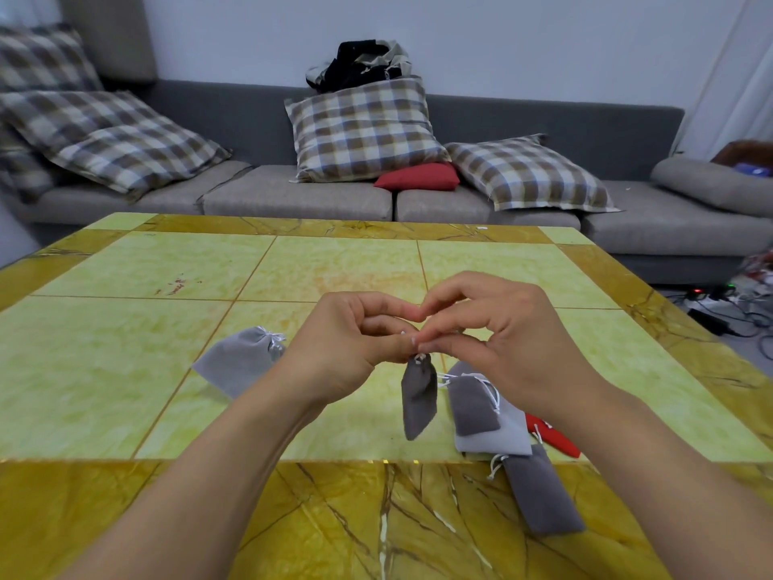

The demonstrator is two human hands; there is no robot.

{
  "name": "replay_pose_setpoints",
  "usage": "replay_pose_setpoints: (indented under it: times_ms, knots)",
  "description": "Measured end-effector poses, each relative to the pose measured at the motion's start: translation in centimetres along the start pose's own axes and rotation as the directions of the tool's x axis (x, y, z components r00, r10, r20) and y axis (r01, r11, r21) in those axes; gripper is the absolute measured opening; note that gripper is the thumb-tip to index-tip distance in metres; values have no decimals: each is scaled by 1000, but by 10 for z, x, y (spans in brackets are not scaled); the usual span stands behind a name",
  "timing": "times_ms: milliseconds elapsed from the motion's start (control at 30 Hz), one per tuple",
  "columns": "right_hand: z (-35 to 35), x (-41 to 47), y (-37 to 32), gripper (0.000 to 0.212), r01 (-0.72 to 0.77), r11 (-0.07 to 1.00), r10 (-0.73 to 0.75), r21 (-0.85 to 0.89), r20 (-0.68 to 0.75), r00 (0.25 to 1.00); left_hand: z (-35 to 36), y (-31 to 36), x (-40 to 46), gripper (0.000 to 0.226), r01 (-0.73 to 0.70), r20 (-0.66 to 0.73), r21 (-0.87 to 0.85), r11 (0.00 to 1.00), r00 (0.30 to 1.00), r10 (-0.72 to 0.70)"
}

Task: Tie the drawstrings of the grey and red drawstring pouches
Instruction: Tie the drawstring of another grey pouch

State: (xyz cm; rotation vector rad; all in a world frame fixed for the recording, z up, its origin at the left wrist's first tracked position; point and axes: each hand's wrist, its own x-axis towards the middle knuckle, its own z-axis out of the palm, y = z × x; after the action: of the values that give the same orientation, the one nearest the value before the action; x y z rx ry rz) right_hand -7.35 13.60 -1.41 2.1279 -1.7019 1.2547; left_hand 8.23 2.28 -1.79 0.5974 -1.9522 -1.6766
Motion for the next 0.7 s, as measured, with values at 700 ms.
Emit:
replay_pose_setpoints:
  times_ms: [700]
  knots:
    - [-12, 1, -7, 9, -357, 870, 327, 341, 146, 934, -6, 6, -2, 31, 71, 135, -47, 996, 989, -64]
